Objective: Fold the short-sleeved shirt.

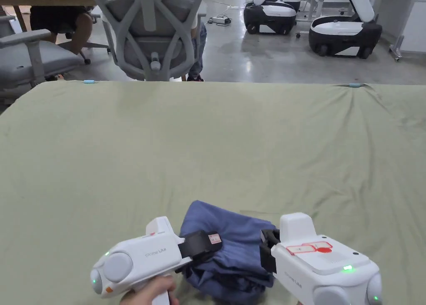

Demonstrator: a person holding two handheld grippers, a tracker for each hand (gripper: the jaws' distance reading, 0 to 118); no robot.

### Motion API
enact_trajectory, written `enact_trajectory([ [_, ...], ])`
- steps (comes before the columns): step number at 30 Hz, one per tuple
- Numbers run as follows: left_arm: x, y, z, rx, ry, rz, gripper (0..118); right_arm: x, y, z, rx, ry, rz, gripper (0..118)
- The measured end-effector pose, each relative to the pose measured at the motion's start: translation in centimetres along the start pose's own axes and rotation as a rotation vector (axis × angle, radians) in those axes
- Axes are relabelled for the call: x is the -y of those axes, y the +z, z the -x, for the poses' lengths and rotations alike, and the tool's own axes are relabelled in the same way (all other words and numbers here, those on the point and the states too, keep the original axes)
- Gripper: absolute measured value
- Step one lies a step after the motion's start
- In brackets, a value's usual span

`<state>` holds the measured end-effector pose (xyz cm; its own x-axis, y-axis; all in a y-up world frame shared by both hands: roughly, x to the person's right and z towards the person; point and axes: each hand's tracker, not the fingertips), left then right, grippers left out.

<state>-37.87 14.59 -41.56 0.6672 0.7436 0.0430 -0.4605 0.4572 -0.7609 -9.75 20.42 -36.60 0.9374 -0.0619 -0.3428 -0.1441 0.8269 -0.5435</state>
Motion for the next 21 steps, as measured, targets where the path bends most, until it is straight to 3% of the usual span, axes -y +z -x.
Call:
enact_trajectory([
  [7,-7.3,10.3,8.3,-0.143,-0.025,-0.043,36,-3.1,-3.2,12.9,-0.103,0.101,-0.046,0],
  [12,-12.4,17.7,14.9,-0.219,-0.010,-0.072,36,-4.2,-6.0,21.2,-0.205,0.131,-0.027,0],
  [18,-15.0,22.1,20.8,-0.276,0.041,-0.083,37,-4.9,-7.7,26.3,-0.255,0.156,-0.010,0],
  [20,-15.1,22.4,21.4,-0.267,0.031,-0.090,51,-5.0,-7.8,26.7,-0.267,0.163,-0.006,0],
  [21,-15.2,22.6,21.5,-0.272,0.024,-0.097,63,-5.1,-7.8,26.7,-0.267,0.168,-0.005,0],
])
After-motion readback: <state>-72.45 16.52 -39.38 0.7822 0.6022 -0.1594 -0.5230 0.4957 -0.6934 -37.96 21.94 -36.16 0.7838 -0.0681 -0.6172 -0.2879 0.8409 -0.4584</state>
